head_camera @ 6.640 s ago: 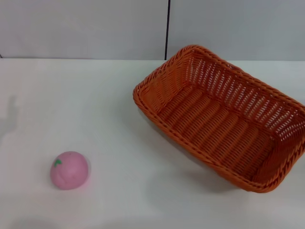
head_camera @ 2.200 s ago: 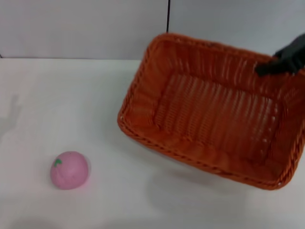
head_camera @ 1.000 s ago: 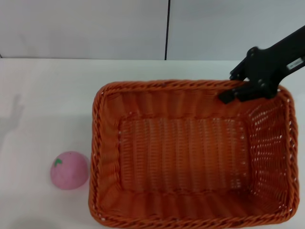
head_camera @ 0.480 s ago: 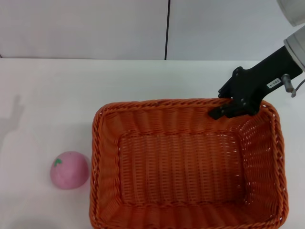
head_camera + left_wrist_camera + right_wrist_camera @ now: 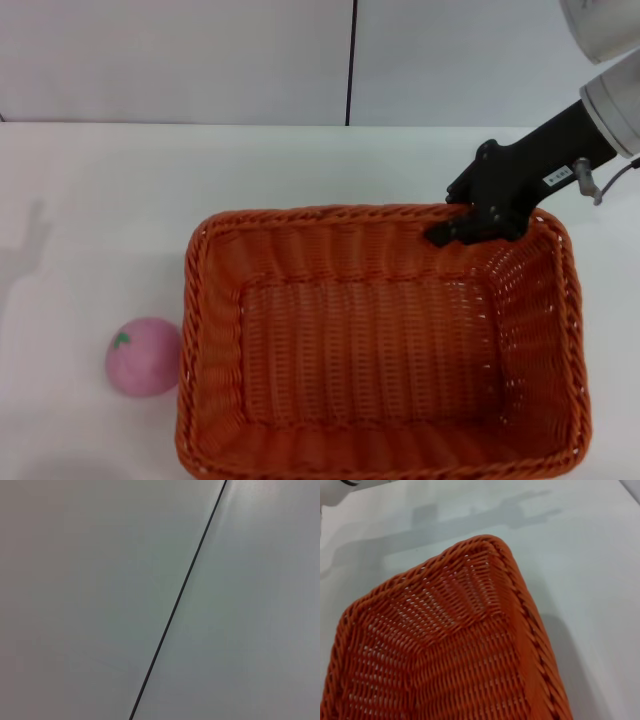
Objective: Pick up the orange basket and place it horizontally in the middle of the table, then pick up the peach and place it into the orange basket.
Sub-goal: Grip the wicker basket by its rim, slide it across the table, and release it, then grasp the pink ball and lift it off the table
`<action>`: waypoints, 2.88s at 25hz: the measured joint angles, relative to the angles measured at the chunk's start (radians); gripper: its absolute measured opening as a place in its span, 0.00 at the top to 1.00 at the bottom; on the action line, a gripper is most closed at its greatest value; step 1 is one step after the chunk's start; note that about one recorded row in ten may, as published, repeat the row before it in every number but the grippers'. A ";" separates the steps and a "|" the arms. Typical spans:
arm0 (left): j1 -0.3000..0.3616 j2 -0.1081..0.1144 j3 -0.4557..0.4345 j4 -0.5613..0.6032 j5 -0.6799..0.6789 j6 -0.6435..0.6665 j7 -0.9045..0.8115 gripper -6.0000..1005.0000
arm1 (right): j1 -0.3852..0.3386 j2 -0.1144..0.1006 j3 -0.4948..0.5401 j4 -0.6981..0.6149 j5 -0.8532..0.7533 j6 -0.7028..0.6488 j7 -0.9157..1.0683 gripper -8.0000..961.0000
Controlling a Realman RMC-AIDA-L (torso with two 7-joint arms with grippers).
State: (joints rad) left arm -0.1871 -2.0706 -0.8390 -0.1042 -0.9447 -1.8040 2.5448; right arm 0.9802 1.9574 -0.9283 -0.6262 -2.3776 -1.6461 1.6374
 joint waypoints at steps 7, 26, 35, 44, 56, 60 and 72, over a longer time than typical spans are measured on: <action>0.000 0.000 0.008 0.000 0.001 0.000 0.000 0.19 | 0.009 0.003 0.005 0.003 0.004 0.035 0.014 0.75; 0.005 0.016 0.156 0.101 0.003 -0.071 -0.067 0.19 | -0.337 0.073 0.244 -0.131 0.562 0.253 -0.125 0.42; -0.047 0.047 0.593 0.390 0.003 -0.116 -0.287 0.19 | -0.612 0.110 0.250 0.018 1.214 0.215 -0.411 0.42; -0.047 0.049 0.770 0.488 0.003 -0.047 -0.369 0.19 | -0.700 0.108 0.388 0.093 1.347 0.153 -0.447 0.42; -0.032 0.049 1.005 0.559 0.003 0.092 -0.466 0.19 | -0.686 0.112 0.477 0.154 1.351 0.123 -0.441 0.42; -0.029 0.039 1.057 0.558 0.003 0.117 -0.468 0.20 | -0.676 0.111 0.484 0.175 1.351 0.123 -0.441 0.42; -0.046 0.020 1.075 0.547 0.026 0.156 -0.468 0.21 | -0.664 0.107 0.485 0.191 1.352 0.157 -0.446 0.42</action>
State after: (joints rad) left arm -0.2335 -2.0505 0.2360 0.4429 -0.9183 -1.6479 2.0764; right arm 0.3166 2.0648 -0.4433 -0.4357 -1.0261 -1.4894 1.1916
